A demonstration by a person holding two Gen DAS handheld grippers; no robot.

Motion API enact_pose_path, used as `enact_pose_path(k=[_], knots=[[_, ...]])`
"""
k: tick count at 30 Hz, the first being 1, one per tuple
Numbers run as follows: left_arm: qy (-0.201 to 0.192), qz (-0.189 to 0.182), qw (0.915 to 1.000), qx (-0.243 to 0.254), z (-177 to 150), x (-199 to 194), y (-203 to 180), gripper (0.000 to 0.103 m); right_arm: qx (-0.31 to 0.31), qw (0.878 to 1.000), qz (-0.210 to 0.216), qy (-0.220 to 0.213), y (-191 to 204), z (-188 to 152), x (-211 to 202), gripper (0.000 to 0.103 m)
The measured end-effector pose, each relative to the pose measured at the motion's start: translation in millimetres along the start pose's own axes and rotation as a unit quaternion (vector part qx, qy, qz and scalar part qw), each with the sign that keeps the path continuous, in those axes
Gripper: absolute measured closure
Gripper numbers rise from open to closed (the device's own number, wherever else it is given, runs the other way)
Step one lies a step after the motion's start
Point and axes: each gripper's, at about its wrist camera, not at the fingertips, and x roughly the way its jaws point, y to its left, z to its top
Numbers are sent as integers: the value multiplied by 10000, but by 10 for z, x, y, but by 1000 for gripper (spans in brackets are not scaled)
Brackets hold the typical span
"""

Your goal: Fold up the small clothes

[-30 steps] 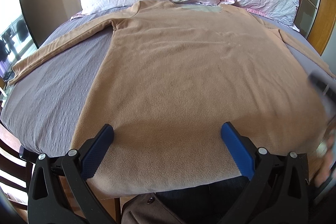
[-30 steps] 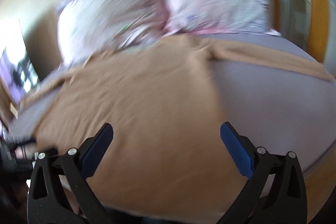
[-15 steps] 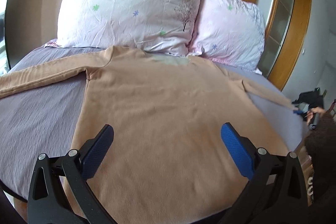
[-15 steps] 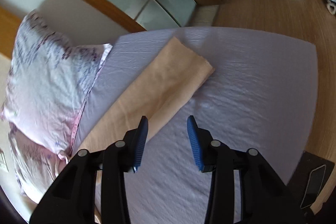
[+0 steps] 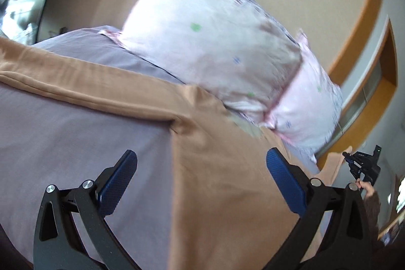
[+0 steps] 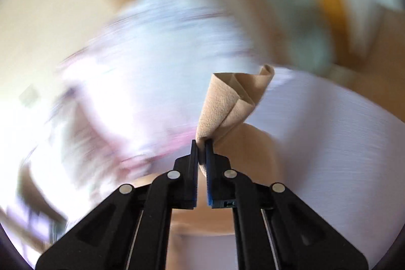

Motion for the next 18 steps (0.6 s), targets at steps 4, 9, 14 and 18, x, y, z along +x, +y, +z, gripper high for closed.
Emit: enact_pose_path(k=[4, 9, 14, 18], knots=[[-94, 328, 9967, -732, 205, -75, 418, 1, -1293, 9795, 1382, 684, 1487, -445, 510, 98], [-280, 752, 9856, -1488, 374, -212, 902, 1, -2520, 9106, 2021, 2576, 2737, -1668, 1419, 95], [-356, 1205, 9723, -1969, 524, -306, 1329, 1, -2481, 9014, 1951, 2963, 2754, -1973, 1464, 44], [-398, 1492, 9574, -2439, 630, -354, 1657, 5, -2372, 9200, 1921, 2458, 2489, -1710, 1135, 39]])
